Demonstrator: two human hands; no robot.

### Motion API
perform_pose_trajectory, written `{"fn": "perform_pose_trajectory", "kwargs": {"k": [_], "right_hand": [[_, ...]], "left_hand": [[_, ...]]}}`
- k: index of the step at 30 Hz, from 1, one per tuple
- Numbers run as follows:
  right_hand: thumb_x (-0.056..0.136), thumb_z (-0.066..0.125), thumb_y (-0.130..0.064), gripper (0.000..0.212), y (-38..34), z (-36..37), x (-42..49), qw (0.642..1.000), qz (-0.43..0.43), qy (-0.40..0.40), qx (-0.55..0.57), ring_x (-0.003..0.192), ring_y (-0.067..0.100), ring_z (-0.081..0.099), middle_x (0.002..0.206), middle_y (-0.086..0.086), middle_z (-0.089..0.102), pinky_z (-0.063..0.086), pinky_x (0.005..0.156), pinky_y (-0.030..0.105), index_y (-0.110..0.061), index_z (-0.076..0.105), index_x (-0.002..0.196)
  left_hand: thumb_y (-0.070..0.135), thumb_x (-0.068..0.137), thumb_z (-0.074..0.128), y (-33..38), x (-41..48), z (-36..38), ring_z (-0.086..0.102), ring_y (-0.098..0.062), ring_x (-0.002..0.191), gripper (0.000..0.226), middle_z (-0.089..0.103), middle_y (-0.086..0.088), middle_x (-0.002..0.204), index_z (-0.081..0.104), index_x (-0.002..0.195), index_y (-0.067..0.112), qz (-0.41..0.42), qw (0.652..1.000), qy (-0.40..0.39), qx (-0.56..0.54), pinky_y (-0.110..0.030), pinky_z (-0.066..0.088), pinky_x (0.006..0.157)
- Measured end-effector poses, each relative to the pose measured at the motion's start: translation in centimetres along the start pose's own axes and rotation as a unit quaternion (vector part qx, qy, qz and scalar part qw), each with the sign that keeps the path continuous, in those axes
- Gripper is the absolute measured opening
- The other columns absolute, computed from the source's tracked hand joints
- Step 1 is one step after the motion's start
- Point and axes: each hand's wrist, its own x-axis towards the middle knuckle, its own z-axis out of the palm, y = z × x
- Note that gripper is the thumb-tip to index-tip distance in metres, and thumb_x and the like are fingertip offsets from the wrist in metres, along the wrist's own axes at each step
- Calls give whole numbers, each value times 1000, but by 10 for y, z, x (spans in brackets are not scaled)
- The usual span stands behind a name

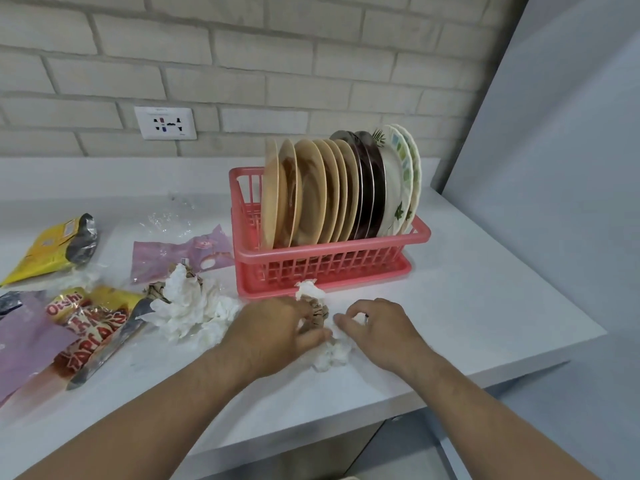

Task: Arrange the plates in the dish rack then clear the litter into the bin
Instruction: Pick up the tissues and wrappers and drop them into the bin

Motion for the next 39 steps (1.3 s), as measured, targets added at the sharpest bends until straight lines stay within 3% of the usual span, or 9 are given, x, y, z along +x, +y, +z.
{"fn": "perform_pose_trajectory", "kwargs": {"k": [5, 11, 16, 19, 23, 26, 30, 34, 39], "right_hand": [[91, 60, -42, 26, -1, 12, 0, 996, 27, -43, -73, 84, 14, 58, 93, -3, 58, 46, 71, 27, -20, 67, 103], [99, 44, -35, 19, 3, -1, -8, 994, 49, -60, -77, 76, 13, 55, 92, -2, 56, 40, 57, 23, -17, 49, 101], [99, 47, -25, 11, 1, -2, -23, 996, 71, -11, 61, 72, 19, 65, 88, 5, 63, 57, 56, 26, -18, 46, 91], [97, 47, -16, 8, 0, -2, -32, 996, 53, 43, 65, 64, 20, 65, 82, 8, 66, 51, 50, 24, -17, 48, 90], [96, 39, 0, 31, 1, 0, -41, 992, 48, 70, 96, 63, 18, 62, 99, 4, 57, 51, 53, 19, -21, 62, 92], [95, 44, -5, 34, 6, -2, -50, 995, 40, 72, 60, 75, 12, 61, 104, -4, 57, 48, 69, 17, -30, 64, 83], [87, 61, -26, 5, 10, -11, -68, 996, 27, 58, 64, 84, 4, 56, 98, -6, 59, 39, 64, 12, -27, 61, 81], [90, 59, -44, 24, 26, -22, -92, 997, 21, 57, 39, 86, 8, 56, 100, -6, 59, 39, 62, 13, -22, 60, 82], [98, 51, -38, 20, 57, -40, -122, 997, 15, 30, 65, 77, 13, 61, 99, -3, 57, 45, 50, 18, -25, 57, 84]], "left_hand": [[62, 82, 54, 2, -3, 16, 54, -18, 109, 56, 55, 4, 128, 58, 126, 27, 40, 993, -98, 58, -35, 48, 90], [42, 88, 55, 0, -9, 27, 45, -18, 103, 33, 45, 1, 117, 58, 112, 19, 68, 992, -98, 28, -32, 45, 85], [26, 84, 56, 0, -12, 27, 36, -13, 85, 17, 37, 9, 94, 40, 83, 21, 100, 993, -51, -26, -22, 31, 70], [18, 83, 55, 0, -11, 29, 41, -14, 83, 16, 45, 9, 91, 40, 85, 23, 100, 992, -27, -68, -24, 33, 67], [19, 87, 58, -1, -13, 32, 49, -11, 101, 19, 55, 12, 111, 59, 105, 26, 104, 990, -16, -94, -26, 44, 87], [17, 87, 61, 5, -19, 32, 49, -10, 99, 13, 54, 10, 108, 66, 97, 23, 90, 992, -9, -83, -19, 41, 84], [14, 84, 62, 20, -24, 29, 47, -8, 85, 14, 51, 11, 95, 57, 82, 27, 53, 995, 12, -81, -8, 31, 67], [16, 83, 63, 53, -34, 31, 47, -6, 74, 18, 48, 12, 86, 50, 76, 27, 20, 994, 31, -104, -12, 32, 59], [21, 83, 56, 100, -56, 44, 48, -6, 79, 10, 46, 12, 89, 49, 84, 28, 22, 992, 40, -121, -15, 34, 65]]}}
